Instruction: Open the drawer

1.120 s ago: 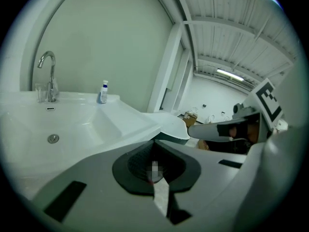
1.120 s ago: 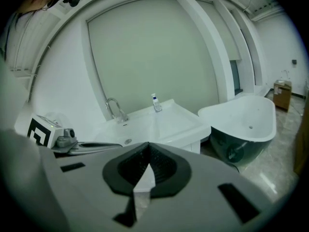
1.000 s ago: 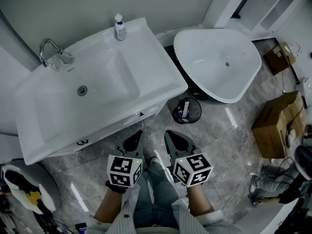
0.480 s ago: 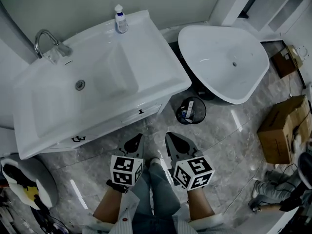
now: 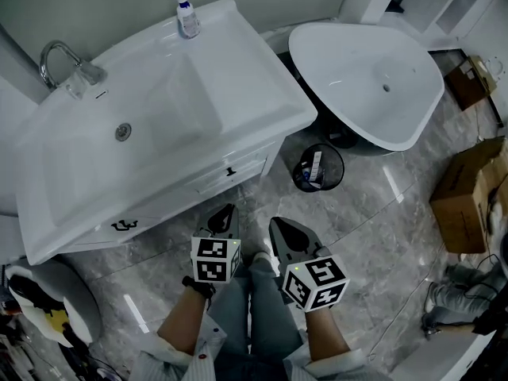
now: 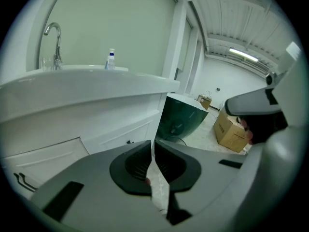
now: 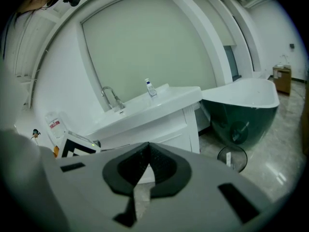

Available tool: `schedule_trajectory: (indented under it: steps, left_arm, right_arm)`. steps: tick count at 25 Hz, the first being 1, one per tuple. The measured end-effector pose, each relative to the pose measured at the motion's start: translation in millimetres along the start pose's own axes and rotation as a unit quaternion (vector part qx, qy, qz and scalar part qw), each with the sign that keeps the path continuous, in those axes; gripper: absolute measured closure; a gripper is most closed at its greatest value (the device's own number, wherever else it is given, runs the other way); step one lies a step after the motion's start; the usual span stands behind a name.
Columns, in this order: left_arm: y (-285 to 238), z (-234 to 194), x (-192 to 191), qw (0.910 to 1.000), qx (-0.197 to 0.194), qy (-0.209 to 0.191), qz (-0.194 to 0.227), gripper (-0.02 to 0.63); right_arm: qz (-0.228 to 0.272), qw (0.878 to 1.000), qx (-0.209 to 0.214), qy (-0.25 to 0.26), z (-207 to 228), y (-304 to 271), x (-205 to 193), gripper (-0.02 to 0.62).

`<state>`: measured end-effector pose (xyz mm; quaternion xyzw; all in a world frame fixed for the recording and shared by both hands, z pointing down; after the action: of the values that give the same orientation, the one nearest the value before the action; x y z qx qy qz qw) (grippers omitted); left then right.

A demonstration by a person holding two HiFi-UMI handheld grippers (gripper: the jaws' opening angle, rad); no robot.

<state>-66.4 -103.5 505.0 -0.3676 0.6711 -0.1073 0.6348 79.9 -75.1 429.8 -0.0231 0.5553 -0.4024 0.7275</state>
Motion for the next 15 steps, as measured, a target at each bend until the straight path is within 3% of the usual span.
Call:
schedule_trajectory:
  steps: [5, 9, 15]
  left_arm:
    - [-26, -12, -13, 0.9998, 0.019, -0.004, -0.009, 0.584]
    - [-49, -23, -28, 0.9990, 0.025, 0.020, -0.031, 0.532]
    - [-79, -37, -39, 0.9976, 0.046, 0.036, -0.036, 0.512]
  right_arm:
    - [-0.004, 1.000, -0.007, -0.014, 6, -5, -22, 0.586]
    - [-0.007, 1.000, -0.011, -0.026, 11, -9, -39, 0.586]
    - [-0.017, 0.999, -0.011, -0.029, 19, -17, -59, 0.586]
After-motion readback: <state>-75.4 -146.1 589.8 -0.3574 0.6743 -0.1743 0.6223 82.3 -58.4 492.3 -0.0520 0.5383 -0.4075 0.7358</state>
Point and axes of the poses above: the fingertips, and each gripper's own axes: y backward along the fingers, z to its right, x out of its top, the point moved 6 cm from there along y, backward along the fingers, and after that the axes turned 1 degree about -z, right-handed, at the moved point
